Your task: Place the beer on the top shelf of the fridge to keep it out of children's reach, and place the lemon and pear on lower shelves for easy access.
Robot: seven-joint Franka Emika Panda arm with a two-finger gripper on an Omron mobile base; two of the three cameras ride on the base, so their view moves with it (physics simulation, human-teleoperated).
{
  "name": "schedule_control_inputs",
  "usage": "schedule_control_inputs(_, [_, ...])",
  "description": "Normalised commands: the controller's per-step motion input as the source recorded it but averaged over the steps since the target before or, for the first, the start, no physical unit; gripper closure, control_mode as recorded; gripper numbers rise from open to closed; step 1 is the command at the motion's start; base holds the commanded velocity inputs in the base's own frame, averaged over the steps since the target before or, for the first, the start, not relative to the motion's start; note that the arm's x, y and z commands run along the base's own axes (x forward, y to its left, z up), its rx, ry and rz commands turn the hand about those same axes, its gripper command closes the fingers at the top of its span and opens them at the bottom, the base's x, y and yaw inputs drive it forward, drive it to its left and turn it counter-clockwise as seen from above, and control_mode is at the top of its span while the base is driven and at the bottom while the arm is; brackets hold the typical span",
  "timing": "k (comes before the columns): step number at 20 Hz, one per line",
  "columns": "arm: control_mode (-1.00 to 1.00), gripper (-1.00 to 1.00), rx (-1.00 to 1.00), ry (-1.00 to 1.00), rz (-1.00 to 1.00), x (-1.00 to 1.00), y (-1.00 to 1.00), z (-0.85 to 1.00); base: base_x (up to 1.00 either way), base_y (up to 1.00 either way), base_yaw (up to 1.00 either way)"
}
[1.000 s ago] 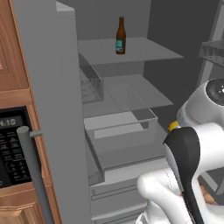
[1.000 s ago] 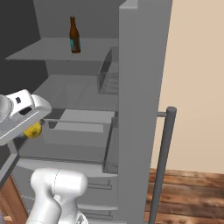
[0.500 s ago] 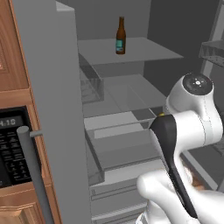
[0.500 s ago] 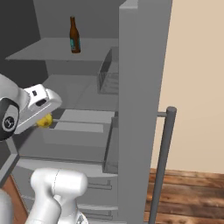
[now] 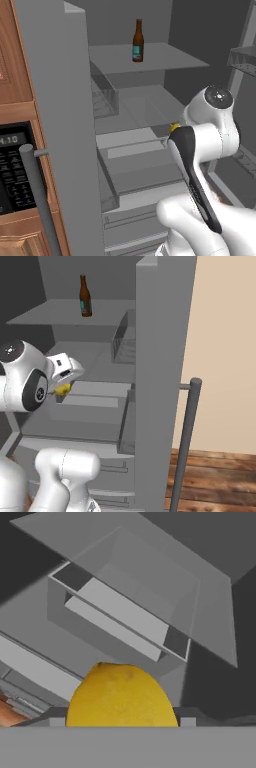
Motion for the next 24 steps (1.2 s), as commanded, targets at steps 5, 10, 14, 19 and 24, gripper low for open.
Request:
schedule_control_inputs(5, [-1.0,1.0,0.15,0.0,0.0,0.62,0.0,-0.05,0.0,0.0,0.0])
schedule_control_inputs(10, [-1.0,1.0,0.06,0.0,0.0,0.55,0.04,-0.17,0.0,0.0,0.0])
schedule_control_inputs(14, [-1.0,1.0,0.01,0.0,0.0,0.58,0.0,-0.28,0.0,0.0,0.0])
schedule_control_inputs(19, [-1.0,1.0,0.0,0.0,0.0,0.69,0.02,-0.27,0.0,0.0,0.0])
schedule_control_inputs(24, [-1.0,1.0,0.0,0.0,0.0,0.72,0.08,-0.25,0.0,0.0,0.0])
